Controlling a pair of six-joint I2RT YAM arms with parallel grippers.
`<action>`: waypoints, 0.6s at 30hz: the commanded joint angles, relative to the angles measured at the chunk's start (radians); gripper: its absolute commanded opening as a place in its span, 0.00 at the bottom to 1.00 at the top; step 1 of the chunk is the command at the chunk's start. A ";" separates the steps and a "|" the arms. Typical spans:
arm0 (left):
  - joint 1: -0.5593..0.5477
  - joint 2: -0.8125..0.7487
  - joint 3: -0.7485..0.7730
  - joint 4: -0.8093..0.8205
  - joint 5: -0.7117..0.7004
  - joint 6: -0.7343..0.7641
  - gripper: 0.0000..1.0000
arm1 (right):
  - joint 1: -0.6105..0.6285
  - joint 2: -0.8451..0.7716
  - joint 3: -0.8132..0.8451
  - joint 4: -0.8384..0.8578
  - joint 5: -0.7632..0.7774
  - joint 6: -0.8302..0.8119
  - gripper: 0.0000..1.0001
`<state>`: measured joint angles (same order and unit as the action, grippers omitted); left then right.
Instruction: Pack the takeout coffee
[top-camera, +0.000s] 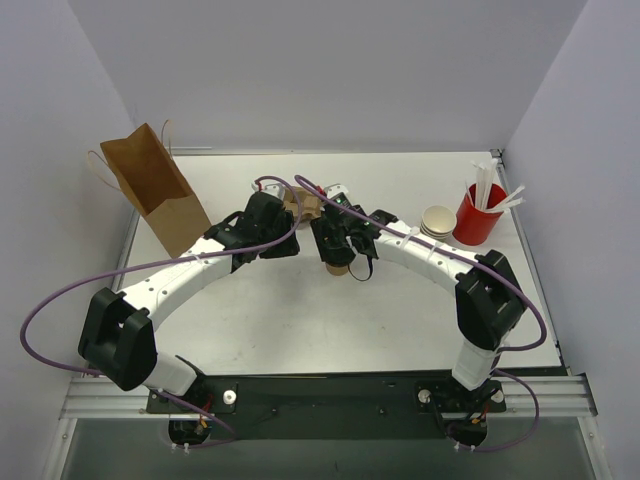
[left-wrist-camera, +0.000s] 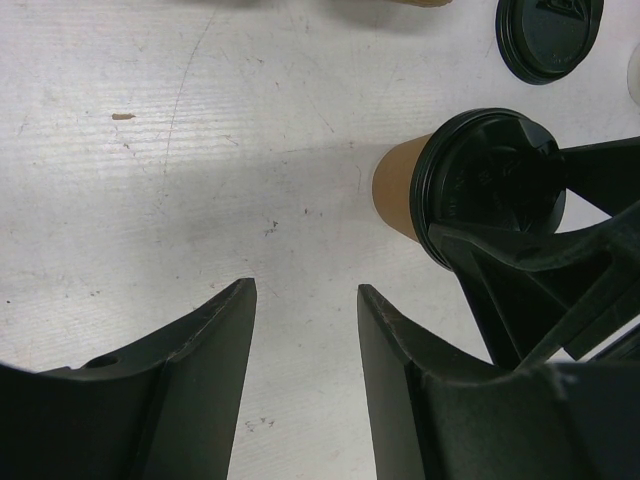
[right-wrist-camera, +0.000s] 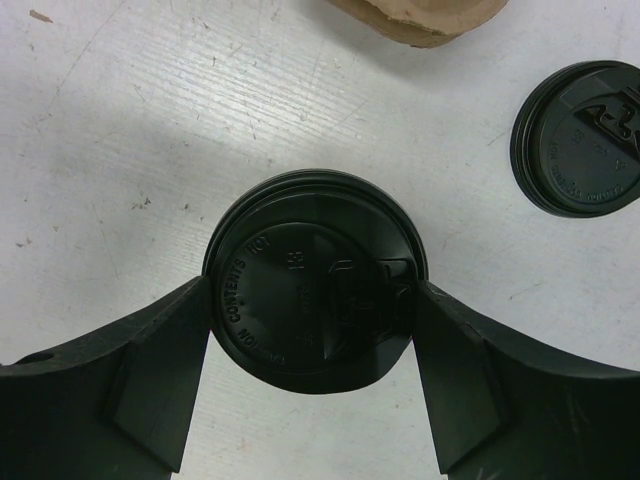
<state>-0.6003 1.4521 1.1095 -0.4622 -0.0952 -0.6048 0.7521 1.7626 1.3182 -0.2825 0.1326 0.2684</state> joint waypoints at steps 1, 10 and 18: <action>0.005 -0.007 0.027 0.022 0.008 0.011 0.55 | -0.002 0.113 -0.111 -0.136 -0.069 0.025 0.64; 0.005 -0.006 0.024 0.025 0.009 0.008 0.55 | 0.000 0.133 -0.117 -0.112 -0.099 0.046 0.63; 0.005 -0.004 0.018 0.031 0.012 0.005 0.55 | 0.018 0.164 -0.060 -0.219 0.082 0.031 0.63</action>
<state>-0.6003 1.4521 1.1095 -0.4622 -0.0948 -0.6052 0.7555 1.7866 1.3312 -0.2440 0.1444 0.2996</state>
